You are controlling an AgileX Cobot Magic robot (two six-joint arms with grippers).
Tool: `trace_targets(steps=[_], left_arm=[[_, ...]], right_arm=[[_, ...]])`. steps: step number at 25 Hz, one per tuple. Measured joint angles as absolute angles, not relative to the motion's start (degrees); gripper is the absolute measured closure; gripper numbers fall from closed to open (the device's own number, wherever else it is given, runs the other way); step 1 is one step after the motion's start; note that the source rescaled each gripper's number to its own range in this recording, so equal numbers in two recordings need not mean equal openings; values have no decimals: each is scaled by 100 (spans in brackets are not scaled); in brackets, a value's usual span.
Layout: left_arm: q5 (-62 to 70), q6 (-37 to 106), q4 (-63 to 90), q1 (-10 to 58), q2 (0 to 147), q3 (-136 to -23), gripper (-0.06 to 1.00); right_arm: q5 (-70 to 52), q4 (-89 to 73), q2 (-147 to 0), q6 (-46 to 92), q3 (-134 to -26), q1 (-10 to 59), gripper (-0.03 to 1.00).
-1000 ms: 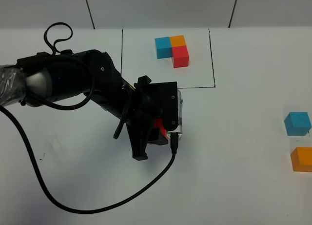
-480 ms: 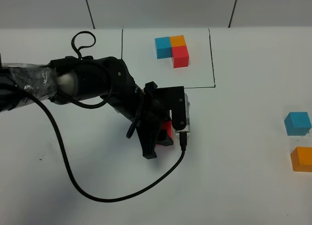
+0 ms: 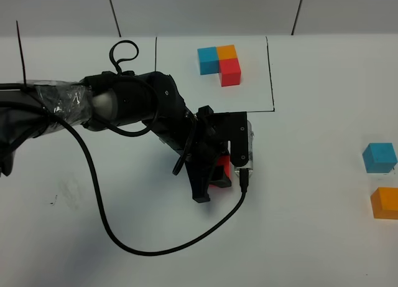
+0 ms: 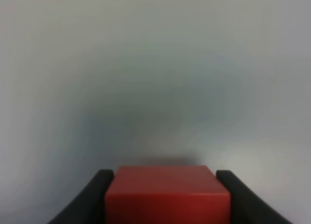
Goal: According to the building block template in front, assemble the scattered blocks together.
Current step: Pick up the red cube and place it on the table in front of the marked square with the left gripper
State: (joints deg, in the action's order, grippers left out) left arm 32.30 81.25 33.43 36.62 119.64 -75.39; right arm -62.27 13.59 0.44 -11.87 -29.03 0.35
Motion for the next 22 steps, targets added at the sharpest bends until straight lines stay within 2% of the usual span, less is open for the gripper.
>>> trace_targets(steps=[22], left_arm=[[3038, 8036, 3405, 3610, 12299, -7567, 41]], right_arm=[[-6227, 1359, 44, -1187, -2903, 35, 97]])
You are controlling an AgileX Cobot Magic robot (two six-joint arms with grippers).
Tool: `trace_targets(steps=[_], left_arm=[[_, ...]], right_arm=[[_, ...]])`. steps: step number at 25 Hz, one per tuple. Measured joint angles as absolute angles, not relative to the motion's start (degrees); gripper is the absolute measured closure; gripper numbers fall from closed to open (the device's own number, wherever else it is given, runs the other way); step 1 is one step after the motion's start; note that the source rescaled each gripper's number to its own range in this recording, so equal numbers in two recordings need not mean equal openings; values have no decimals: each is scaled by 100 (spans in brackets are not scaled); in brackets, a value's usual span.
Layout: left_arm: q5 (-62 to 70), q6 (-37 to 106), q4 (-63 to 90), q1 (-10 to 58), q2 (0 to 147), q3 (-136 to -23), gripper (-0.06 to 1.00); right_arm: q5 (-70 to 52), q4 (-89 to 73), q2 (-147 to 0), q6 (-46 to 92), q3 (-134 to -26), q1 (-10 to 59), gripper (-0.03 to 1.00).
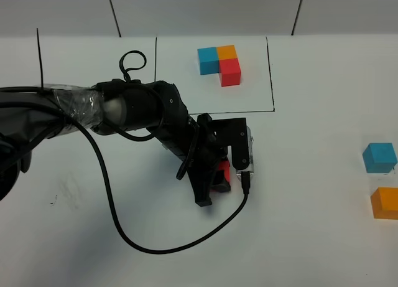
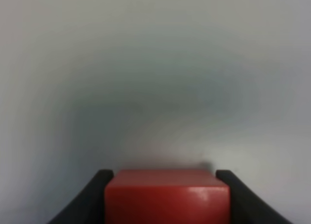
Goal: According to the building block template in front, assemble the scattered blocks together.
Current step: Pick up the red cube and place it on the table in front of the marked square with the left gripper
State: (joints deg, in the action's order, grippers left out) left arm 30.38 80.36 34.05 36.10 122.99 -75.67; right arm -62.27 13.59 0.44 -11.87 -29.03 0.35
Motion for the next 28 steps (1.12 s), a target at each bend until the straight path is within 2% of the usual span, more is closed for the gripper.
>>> trace_targets(steps=[28], left_arm=[[2953, 8181, 3562, 3508, 12529, -7633, 41]], right_arm=[[-6227, 1359, 44, -1187, -2903, 35, 97]])
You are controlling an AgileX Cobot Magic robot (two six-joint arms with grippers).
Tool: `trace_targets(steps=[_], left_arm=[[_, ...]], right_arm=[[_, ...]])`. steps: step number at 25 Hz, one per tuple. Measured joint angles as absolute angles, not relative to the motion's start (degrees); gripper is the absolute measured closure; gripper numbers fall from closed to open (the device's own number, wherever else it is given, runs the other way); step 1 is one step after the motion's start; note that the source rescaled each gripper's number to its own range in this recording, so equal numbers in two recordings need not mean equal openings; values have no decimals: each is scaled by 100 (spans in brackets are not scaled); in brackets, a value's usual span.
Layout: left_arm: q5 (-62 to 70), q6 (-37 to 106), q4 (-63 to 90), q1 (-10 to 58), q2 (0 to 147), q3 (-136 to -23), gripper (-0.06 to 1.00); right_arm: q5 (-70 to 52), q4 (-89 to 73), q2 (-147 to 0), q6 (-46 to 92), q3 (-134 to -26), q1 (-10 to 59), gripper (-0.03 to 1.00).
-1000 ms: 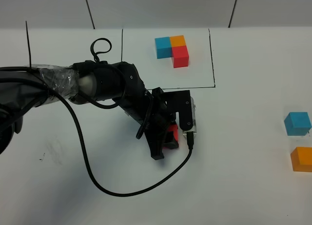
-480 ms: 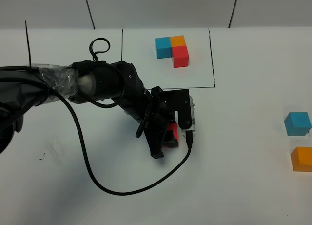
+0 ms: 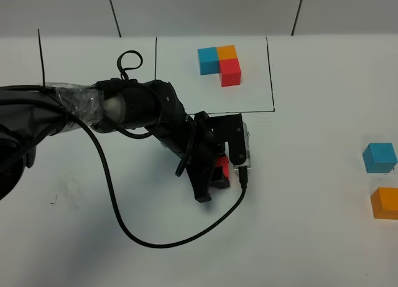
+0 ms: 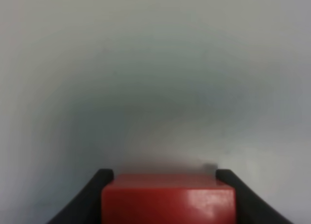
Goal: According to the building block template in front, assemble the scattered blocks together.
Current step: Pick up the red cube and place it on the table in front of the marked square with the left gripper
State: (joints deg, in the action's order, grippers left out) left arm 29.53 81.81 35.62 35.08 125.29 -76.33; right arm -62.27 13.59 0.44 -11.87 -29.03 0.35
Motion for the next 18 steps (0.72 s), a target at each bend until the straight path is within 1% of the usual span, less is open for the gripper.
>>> trace_targets(steps=[18], left_arm=[[2927, 8201, 3588, 3508, 12543, -7633, 41]], right_arm=[[-6227, 1359, 44, -1187, -2903, 35, 97]])
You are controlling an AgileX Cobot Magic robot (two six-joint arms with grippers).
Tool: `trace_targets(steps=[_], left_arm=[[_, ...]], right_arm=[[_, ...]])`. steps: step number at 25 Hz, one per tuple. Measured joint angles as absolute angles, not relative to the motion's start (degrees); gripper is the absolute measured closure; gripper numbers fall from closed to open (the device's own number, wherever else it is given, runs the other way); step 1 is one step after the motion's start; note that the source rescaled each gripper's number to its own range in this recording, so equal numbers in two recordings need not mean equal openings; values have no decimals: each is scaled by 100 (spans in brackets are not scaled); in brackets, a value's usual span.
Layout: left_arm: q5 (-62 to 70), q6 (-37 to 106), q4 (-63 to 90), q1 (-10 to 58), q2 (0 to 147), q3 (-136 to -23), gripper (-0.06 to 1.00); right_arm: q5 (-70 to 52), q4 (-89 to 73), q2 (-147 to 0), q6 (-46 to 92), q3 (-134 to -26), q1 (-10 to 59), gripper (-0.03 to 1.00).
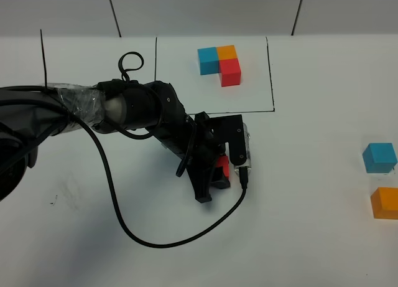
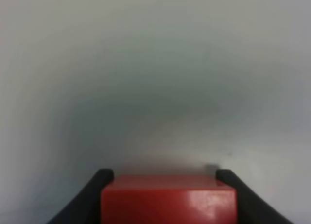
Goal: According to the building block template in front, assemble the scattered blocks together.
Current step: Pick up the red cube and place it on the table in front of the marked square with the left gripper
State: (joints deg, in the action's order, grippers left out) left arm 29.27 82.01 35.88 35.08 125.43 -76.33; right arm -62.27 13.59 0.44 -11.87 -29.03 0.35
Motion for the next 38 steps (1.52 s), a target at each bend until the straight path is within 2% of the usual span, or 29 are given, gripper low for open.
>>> trace_targets(steps=[11, 20, 38], left_arm=[[2927, 8201, 3588, 3508, 12548, -7633, 41], [2850, 8201, 3588, 3508, 12562, -7644, 33], [2769, 7932, 3567, 3571, 12567, -7659, 31]], right_arm=[[-6227, 1359, 44, -1187, -2903, 35, 97], [-6227, 1359, 44, -1187, -2903, 35, 97], [-6227, 1359, 44, -1187, -2903, 35, 97]])
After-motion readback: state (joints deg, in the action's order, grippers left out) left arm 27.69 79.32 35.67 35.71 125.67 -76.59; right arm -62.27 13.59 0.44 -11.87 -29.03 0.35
